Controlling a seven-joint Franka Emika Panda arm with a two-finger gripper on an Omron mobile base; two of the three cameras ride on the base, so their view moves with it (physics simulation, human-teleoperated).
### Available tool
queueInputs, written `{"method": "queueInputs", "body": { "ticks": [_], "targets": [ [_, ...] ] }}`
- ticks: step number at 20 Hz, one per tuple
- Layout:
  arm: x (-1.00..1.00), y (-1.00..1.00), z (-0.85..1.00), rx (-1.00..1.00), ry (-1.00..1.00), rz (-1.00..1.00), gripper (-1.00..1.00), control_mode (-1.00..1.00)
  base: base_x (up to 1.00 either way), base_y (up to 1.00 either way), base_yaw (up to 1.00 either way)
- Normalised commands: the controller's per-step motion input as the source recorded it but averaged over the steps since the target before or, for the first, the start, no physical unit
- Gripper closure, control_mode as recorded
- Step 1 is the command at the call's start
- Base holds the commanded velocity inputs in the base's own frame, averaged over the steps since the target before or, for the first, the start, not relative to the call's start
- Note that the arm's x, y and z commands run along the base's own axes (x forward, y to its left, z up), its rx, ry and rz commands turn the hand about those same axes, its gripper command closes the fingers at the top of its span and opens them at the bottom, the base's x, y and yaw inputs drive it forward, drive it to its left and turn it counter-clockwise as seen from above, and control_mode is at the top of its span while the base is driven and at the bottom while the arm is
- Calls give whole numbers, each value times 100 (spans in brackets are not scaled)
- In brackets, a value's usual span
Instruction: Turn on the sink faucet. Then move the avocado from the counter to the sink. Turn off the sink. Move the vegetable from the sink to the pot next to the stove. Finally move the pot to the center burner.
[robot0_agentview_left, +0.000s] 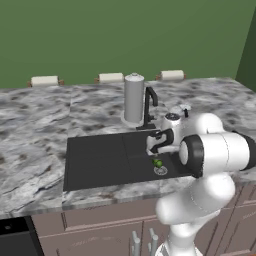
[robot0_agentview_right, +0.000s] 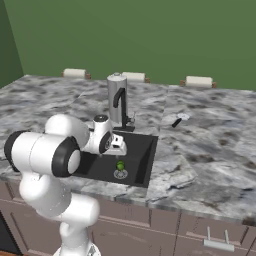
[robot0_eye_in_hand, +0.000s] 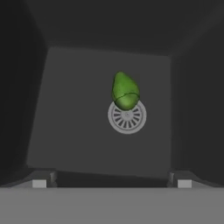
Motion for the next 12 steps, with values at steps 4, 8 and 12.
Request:
{"method": "queueInputs", "body": {
  "ticks": [4, 8, 12],
  "targets": [
    [35, 0, -35, 0, 0, 0, -100, -100, 0, 0, 0],
    [30, 0, -34, 0, 0, 0, -100, -100, 0, 0, 0],
    [33, -4, -30, 0, 0, 0, -100, -100, 0, 0, 0]
  ]
}}
